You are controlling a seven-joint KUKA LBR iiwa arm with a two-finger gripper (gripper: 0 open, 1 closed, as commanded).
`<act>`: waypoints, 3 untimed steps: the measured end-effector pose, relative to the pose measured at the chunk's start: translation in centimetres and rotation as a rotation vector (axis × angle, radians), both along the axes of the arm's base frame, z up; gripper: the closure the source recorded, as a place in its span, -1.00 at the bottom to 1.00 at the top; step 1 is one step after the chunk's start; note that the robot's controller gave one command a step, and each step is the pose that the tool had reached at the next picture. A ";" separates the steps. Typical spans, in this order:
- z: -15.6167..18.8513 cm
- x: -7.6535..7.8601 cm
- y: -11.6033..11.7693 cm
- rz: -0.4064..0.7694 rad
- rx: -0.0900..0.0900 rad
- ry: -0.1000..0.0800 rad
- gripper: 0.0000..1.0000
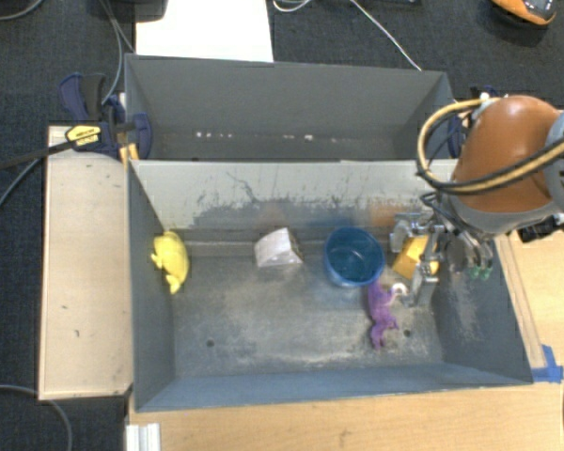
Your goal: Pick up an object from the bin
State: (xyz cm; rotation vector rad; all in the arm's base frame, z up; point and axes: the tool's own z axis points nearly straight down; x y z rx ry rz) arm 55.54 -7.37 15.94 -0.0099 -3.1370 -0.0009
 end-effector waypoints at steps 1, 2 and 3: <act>0.5 0.2 0.0 0.002 -0.001 -0.008 -1.00; -2.8 0.9 3.7 0.065 -0.003 -0.012 -1.00; -5.2 0.9 6.6 -0.008 0.003 -0.002 -1.00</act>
Offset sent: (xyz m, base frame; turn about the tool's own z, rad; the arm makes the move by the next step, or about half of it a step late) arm 0.0152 0.0918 -0.0785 -0.1498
